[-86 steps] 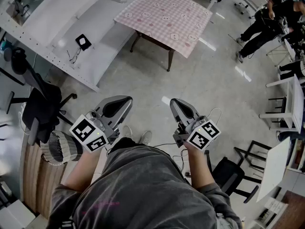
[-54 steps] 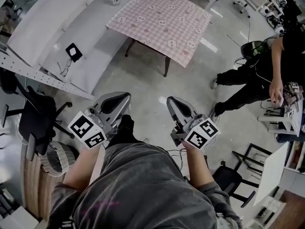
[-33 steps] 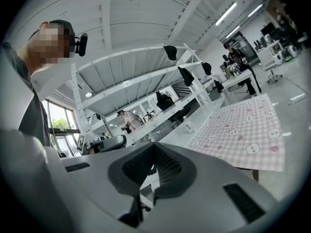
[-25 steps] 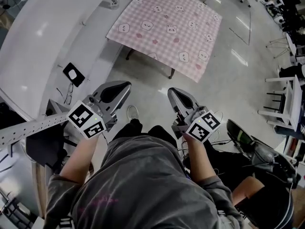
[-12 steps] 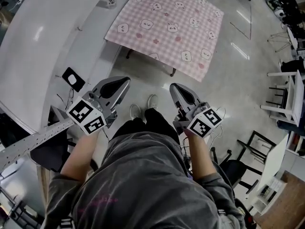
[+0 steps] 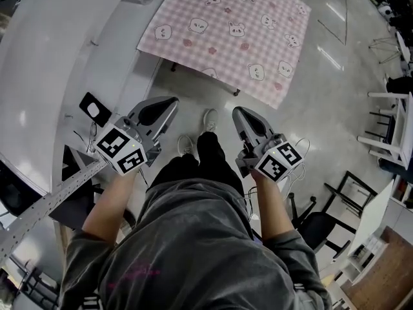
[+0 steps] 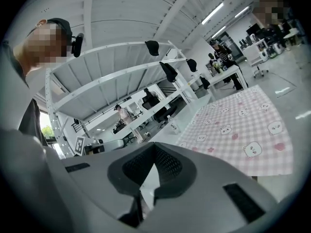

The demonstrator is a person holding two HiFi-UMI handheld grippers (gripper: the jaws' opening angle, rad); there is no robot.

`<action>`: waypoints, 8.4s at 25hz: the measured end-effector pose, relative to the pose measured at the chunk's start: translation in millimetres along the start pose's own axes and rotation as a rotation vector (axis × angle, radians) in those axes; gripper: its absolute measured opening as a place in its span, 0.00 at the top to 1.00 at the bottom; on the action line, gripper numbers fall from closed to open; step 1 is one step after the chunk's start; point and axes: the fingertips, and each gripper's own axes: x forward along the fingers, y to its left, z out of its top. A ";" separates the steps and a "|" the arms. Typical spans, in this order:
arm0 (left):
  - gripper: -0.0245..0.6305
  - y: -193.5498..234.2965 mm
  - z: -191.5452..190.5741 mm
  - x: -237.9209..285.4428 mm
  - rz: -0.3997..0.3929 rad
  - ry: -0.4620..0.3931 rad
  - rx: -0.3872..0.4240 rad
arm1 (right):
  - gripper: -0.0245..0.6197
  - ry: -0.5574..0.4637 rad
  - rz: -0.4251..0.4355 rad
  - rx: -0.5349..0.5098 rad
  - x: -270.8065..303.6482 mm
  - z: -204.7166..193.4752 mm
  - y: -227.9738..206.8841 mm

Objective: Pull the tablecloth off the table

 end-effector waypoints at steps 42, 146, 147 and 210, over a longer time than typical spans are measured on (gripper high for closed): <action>0.96 189.8 -191.2 130.3 0.122 0.159 -0.247 | 0.96 0.144 -0.107 0.305 105.4 -143.4 -214.6; 0.96 275.2 -140.0 216.6 -0.574 -0.516 -0.083 | 0.95 -0.700 0.095 -0.142 145.1 -83.7 -284.8; 0.96 276.8 -138.1 217.5 -0.575 -0.518 -0.084 | 0.95 -0.699 0.096 -0.146 146.6 -81.6 -284.2; 0.96 186.4 -320.1 57.1 -0.647 -0.666 -0.112 | 0.95 -0.608 0.150 -0.267 41.3 -273.1 -208.2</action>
